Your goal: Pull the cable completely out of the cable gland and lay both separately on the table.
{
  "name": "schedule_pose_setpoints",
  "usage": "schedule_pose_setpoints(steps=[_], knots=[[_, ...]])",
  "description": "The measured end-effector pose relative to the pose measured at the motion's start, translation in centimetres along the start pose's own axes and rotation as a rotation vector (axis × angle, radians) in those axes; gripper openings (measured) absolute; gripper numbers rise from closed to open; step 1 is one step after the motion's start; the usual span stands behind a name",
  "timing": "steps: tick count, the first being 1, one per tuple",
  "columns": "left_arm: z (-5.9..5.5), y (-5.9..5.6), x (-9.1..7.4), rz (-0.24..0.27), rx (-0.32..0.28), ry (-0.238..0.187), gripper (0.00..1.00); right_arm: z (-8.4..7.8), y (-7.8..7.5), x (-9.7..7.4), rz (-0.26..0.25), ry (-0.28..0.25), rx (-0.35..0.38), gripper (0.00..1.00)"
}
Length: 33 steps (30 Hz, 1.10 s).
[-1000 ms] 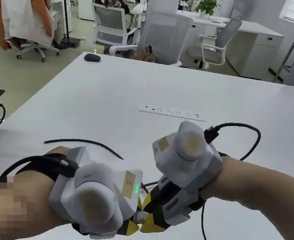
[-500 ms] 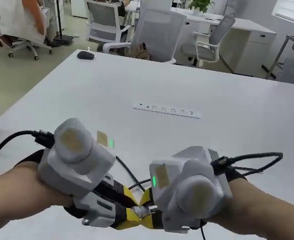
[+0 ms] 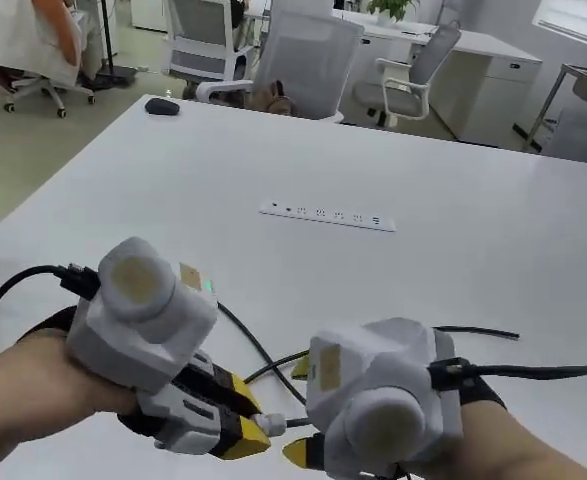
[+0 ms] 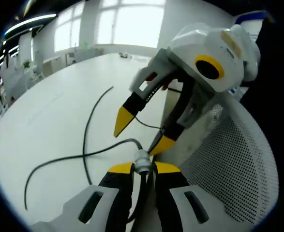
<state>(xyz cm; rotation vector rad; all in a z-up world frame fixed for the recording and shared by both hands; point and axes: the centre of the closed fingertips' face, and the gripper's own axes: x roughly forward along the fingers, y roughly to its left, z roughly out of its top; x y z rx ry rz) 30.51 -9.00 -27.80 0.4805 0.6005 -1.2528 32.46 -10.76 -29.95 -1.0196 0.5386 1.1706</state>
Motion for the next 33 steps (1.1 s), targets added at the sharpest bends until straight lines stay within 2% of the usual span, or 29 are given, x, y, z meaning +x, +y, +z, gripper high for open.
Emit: schedule_pose_setpoints(steps=[2, 4, 5, 6, 7, 10, 13, 14, 15, 16, 18, 19, 22, 24, 25, 26, 28, 33], knots=[[0.4, 0.1, 0.0, 0.037, 0.085, -0.007, 0.17, -0.2, 0.3, 0.2, -0.001, -0.006, 0.065, 0.29], [0.8, 0.3, 0.2, 0.081, 0.122, -0.013, 0.17, -0.2, 0.5, 0.5, -0.003, -0.006, 0.072, 0.30], [1.2, 0.4, 0.4, 0.100, 0.155, -0.029, 0.17, -0.2, 0.7, 0.6, 0.000, -0.002, 0.069, 0.29], [1.7, 0.1, 0.6, 0.100, 0.185, -0.048, 0.17, -0.2, 1.0, 0.8, 0.005, 0.003, 0.066, 0.29], [2.3, -0.4, 0.8, 0.093, 0.241, -0.073, 0.17, -0.2, 1.2, 0.9, 0.007, 0.004, 0.064, 0.29], [1.4, -0.3, 1.4, 0.119, 0.273, -0.022, 0.17, -0.8, 1.3, 1.4, -0.015, 0.016, 0.086, 0.28], [0.7, -0.5, 2.1, 0.103, 0.265, -0.015, 0.17, -1.2, 1.3, 1.6, -0.011, 0.022, 0.095, 0.20], [0.4, -0.7, 2.3, 0.093, 0.267, -0.008, 0.17, -1.5, 0.9, 1.6, -0.025, 0.031, 0.094, 0.12], [0.3, -0.8, 2.5, 0.086, 0.271, -0.005, 0.17, -1.7, 0.7, 1.6, -0.030, 0.034, 0.102, 0.08], [0.1, -0.3, 2.5, 0.103, 0.278, 0.004, 0.17, -2.1, 0.9, 1.7, -0.018, 0.044, 0.156, 0.08], [0.0, 0.0, 2.4, 0.101, 0.238, -0.002, 0.18, -2.4, 0.7, 1.8, -0.018, 0.047, 0.164, 0.08], [0.1, 0.3, 2.3, 0.106, 0.204, -0.024, 0.18, -2.9, 0.4, 1.7, -0.032, 0.062, 0.182, 0.07], [-0.4, 1.0, 1.9, 0.128, 0.202, -0.013, 0.17, -4.4, -0.3, 1.4, -0.067, 0.109, 0.240, 0.07], [-0.9, 1.6, 1.6, 0.151, 0.180, -0.002, 0.17, -5.7, -0.7, 1.2, -0.095, 0.154, 0.276, 0.07], [-1.1, 1.8, 1.5, 0.160, 0.180, 0.006, 0.17, -6.3, -0.8, 1.1, -0.105, 0.185, 0.277, 0.07], [-1.5, 2.2, 1.3, 0.174, 0.183, 0.020, 0.17, -7.3, -0.9, 0.9, -0.115, 0.239, 0.277, 0.06], [-2.0, 2.5, 1.2, 0.183, 0.179, 0.038, 0.17, -8.3, -0.7, 0.8, -0.116, 0.290, 0.278, 0.06], [-1.8, 2.2, 1.3, 0.176, 0.174, 0.033, 0.17, -8.0, -0.6, 0.7, -0.118, 0.297, 0.278, 0.08]])
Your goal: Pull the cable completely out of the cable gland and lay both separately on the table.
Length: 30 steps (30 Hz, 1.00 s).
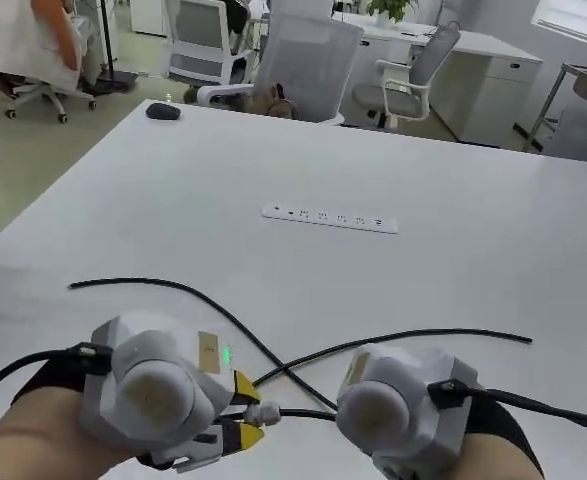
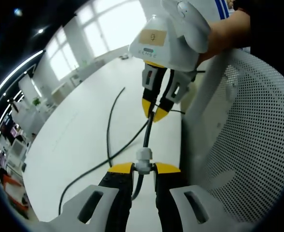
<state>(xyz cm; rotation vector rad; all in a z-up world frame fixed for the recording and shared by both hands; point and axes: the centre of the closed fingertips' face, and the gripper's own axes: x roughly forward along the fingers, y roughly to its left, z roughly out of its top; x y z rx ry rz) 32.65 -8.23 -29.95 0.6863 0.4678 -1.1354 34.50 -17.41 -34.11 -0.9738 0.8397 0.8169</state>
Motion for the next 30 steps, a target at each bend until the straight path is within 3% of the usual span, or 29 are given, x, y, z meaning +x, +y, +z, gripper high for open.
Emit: schedule_pose_setpoints(steps=[4, 7, 9, 10, 14, 16, 19, 22, 27, 30], knots=[[0.3, -0.7, 0.4, -0.023, 0.023, 0.000, 0.17, 2.7, 2.1, -0.1, 0.083, -0.123, -0.033, 0.26], [0.6, -0.8, 0.4, -0.025, 0.032, -0.006, 0.17, 4.9, 3.2, -0.8, 0.134, -0.229, -0.049, 0.25], [0.7, -0.8, 0.4, -0.027, 0.032, -0.015, 0.17, 6.9, 3.6, -1.6, 0.153, -0.343, -0.073, 0.24], [0.6, -0.7, 0.4, -0.028, 0.029, -0.011, 0.17, 7.3, 3.7, -1.9, 0.159, -0.365, -0.046, 0.22], [0.3, -0.8, 0.4, -0.035, 0.023, -0.005, 0.17, 6.4, 3.3, -1.6, 0.136, -0.314, -0.085, 0.05], [0.5, -0.9, 0.4, -0.038, 0.023, -0.011, 0.17, 6.1, 3.2, -1.4, 0.147, -0.314, -0.042, 0.05], [0.0, -0.6, 0.5, -0.025, 0.039, 0.016, 0.17, 4.6, 2.5, -0.9, 0.124, -0.249, -0.014, 0.06], [0.0, -0.4, 0.5, -0.020, 0.026, 0.011, 0.17, 3.7, 2.0, -0.6, 0.121, -0.217, 0.056, 0.06], [-0.2, -0.4, 0.5, -0.016, 0.026, 0.020, 0.17, 0.2, 0.7, 0.2, 0.039, -0.029, -0.011, 0.06], [-0.5, -0.1, 0.3, -0.004, 0.023, 0.028, 0.17, -0.8, 0.3, 0.2, 0.032, 0.006, 0.043, 0.06]])
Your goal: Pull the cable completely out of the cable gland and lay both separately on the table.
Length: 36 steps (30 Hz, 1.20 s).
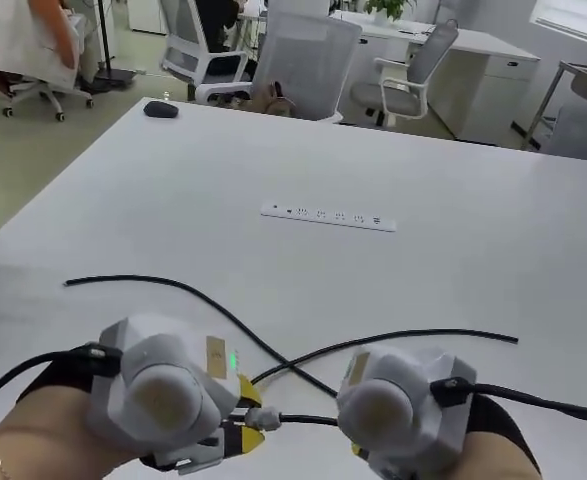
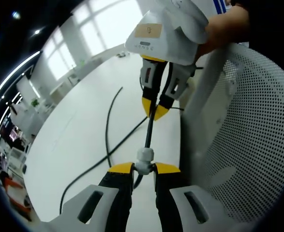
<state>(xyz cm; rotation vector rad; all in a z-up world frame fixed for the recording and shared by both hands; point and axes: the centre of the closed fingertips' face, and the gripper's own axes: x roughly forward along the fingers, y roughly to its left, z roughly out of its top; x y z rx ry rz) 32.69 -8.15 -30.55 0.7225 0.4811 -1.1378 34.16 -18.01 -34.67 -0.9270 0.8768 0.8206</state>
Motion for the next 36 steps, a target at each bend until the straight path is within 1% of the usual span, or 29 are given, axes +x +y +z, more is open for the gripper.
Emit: schedule_pose_setpoints(steps=[3, 5, 6, 8, 9, 10, 11, 12, 13, 14, 15, 16, 18, 20, 21, 23, 26, 28, 30, 33, 34, 35, 36], knots=[[-0.4, 0.6, -0.3, 0.017, -0.023, 0.002, 0.17, -0.6, -0.3, 0.1, -0.008, 0.031, 0.006, 0.05], [-0.5, 0.8, -0.5, 0.024, -0.033, 0.003, 0.17, -0.6, 0.3, 0.2, 0.009, 0.051, -0.001, 0.06], [-0.8, 0.9, -0.6, 0.032, -0.025, 0.021, 0.17, -0.4, 1.0, 0.3, 0.037, 0.049, -0.026, 0.07], [-0.9, 0.7, -0.5, 0.030, -0.019, 0.027, 0.17, 0.6, 2.2, 0.3, 0.078, 0.002, -0.036, 0.18], [-0.8, 0.4, -0.4, 0.018, -0.016, 0.023, 0.17, 1.8, 3.1, 0.2, 0.114, -0.051, -0.034, 0.22], [-0.7, 0.2, -0.4, 0.013, -0.014, 0.021, 0.17, 2.5, 3.5, 0.0, 0.128, -0.084, -0.030, 0.25], [-0.5, 0.0, -0.2, 0.008, -0.005, 0.020, 0.17, 3.4, 3.8, -0.2, 0.142, -0.124, -0.040, 0.25], [-0.4, -0.1, -0.2, 0.006, 0.000, 0.020, 0.17, 4.0, 3.9, -0.4, 0.142, -0.149, -0.052, 0.25], [-0.3, -0.3, -0.1, 0.003, 0.005, 0.017, 0.17, 5.0, 3.8, -0.8, 0.133, -0.192, -0.055, 0.25], [-0.1, -0.4, -0.1, -0.001, 0.012, 0.015, 0.17, 5.6, 3.8, -1.0, 0.132, -0.222, -0.054, 0.25], [0.2, -0.5, 0.0, -0.005, 0.021, 0.009, 0.17, 6.4, 3.9, -1.4, 0.132, -0.262, -0.068, 0.24], [0.2, -0.6, 0.0, -0.007, 0.024, 0.007, 0.17, 6.9, 4.0, -1.6, 0.134, -0.286, -0.080, 0.23], [0.2, -0.7, 0.1, -0.014, 0.031, 0.009, 0.17, 7.3, 4.1, -1.9, 0.139, -0.313, -0.086, 0.19], [0.1, -0.9, 0.2, -0.021, 0.036, 0.013, 0.17, 7.5, 4.3, -2.2, 0.143, -0.329, -0.095, 0.11], [0.1, -0.9, 0.2, -0.020, 0.036, 0.011, 0.17, 7.4, 4.6, -2.2, 0.163, -0.329, -0.098, 0.04], [0.3, -0.6, 0.1, -0.014, 0.030, 0.000, 0.17, 7.1, 4.7, -1.9, 0.173, -0.311, -0.094, 0.03], [0.3, -0.6, 0.3, -0.018, 0.019, -0.004, 0.17, 7.1, 4.5, -1.9, 0.162, -0.316, -0.090, 0.03], [0.0, -0.2, 0.2, -0.003, 0.023, 0.006, 0.17, 6.9, 4.3, -1.9, 0.157, -0.310, -0.083, 0.03], [-0.2, -0.1, 0.2, -0.001, 0.016, 0.007, 0.17, 6.8, 4.2, -1.8, 0.153, -0.305, -0.075, 0.03], [-0.6, 0.3, 0.1, 0.013, 0.018, 0.020, 0.17, 6.1, 3.7, -1.5, 0.131, -0.270, -0.074, 0.03], [-0.7, 0.4, 0.1, 0.017, 0.016, 0.023, 0.17, 5.8, 3.5, -1.3, 0.118, -0.251, -0.083, 0.03], [-0.9, 0.7, 0.1, 0.024, 0.011, 0.029, 0.17, 5.4, 3.1, -1.2, 0.093, -0.230, -0.096, 0.03], [-1.0, 0.9, 0.0, 0.031, 0.008, 0.033, 0.17, 5.2, 2.9, -1.1, 0.083, -0.217, -0.098, 0.02]])
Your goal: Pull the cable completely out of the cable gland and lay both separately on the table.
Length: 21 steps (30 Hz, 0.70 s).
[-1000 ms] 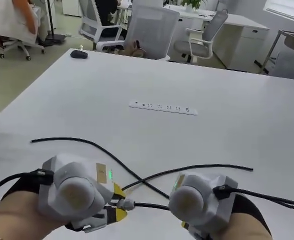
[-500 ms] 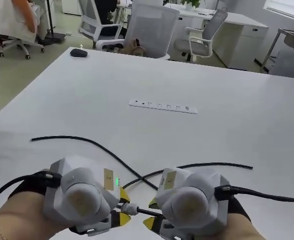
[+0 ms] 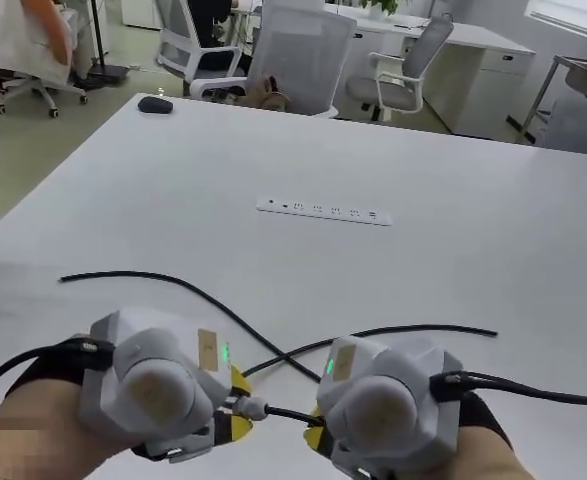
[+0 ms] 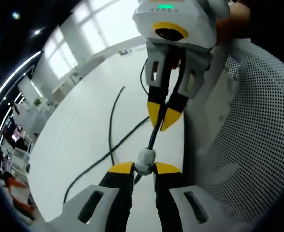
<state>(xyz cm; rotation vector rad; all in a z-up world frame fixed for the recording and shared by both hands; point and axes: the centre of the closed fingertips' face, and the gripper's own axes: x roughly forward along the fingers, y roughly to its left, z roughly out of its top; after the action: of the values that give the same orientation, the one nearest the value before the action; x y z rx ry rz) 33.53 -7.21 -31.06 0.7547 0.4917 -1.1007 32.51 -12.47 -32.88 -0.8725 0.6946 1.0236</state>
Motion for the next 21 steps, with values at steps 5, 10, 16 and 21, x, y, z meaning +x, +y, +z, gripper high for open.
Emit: schedule_pose_setpoints(steps=[5, 10, 16, 21], knots=[[-0.6, 0.7, -0.4, 0.027, -0.022, 0.019, 0.17, -2.6, -1.6, -0.3, -0.076, 0.126, 0.025, 0.03], [-0.8, 1.0, -0.7, 0.041, -0.036, 0.023, 0.17, -4.2, -2.5, -0.6, -0.109, 0.190, 0.046, 0.03], [-0.7, 0.0, -0.3, 0.014, 0.003, 0.038, 0.17, -1.6, 0.1, 0.4, 0.014, 0.063, 0.047, 0.30], [0.3, -1.4, 0.4, -0.031, 0.054, 0.028, 0.17, 2.3, 1.6, 0.2, 0.089, -0.099, 0.015, 0.25]])
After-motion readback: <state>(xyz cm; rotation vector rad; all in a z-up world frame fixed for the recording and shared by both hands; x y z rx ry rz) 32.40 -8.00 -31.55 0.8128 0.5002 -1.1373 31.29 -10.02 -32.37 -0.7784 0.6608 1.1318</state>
